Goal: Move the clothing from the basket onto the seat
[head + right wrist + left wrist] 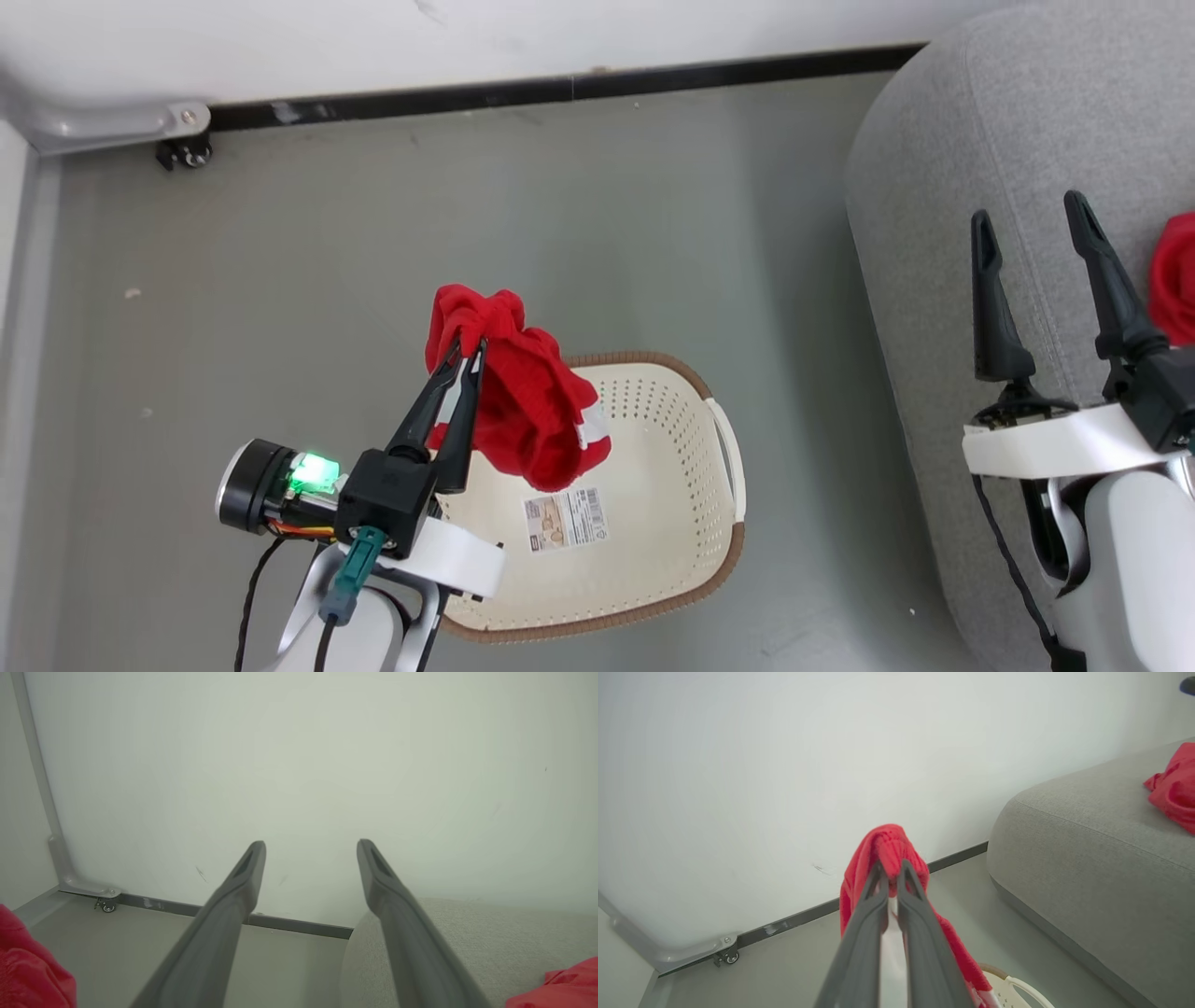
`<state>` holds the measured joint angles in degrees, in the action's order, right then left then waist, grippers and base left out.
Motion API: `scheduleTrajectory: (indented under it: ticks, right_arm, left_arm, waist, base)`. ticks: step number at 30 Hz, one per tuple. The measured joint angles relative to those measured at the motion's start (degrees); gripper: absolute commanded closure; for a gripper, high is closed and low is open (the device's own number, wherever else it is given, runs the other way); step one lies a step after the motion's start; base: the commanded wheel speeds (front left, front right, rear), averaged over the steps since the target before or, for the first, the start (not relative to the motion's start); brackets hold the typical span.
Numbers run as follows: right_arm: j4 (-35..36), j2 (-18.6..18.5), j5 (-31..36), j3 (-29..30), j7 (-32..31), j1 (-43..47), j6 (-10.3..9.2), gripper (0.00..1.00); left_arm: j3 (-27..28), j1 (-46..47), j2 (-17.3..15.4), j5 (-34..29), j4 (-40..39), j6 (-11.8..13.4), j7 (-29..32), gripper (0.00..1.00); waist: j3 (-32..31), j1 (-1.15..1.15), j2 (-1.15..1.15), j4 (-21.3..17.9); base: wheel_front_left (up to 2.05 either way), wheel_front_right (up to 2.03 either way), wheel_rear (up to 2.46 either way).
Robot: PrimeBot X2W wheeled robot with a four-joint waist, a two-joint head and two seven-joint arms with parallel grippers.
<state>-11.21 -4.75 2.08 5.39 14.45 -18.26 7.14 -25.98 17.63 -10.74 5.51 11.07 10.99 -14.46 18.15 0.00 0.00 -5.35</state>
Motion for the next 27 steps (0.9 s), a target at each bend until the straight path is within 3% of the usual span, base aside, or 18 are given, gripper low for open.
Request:
scheduleTrajectory:
  ticks: [9,27]
  right_arm:
    - [-0.23,0.01,0.64,-0.13,0.0,2.6,0.0,0.0]
    - [-1.44,-2.78,0.98,-8.48,-0.83,5.82,0.0,0.0]
  left_arm:
    - [0.14,-1.66,-1.62,0.35,-3.67,-0.26,0.0,1.0]
    - [3.77,-2.2,-7.46,3.59,-8.75,-4.01,3.43,1.0]
  waist:
    - [-4.33,0.0,0.0,0.83]
    - [-11.81,0.0,0.0,1.53]
  base:
    - [0.0,0.0,0.0]
    - [0.0,0.0,0.0]
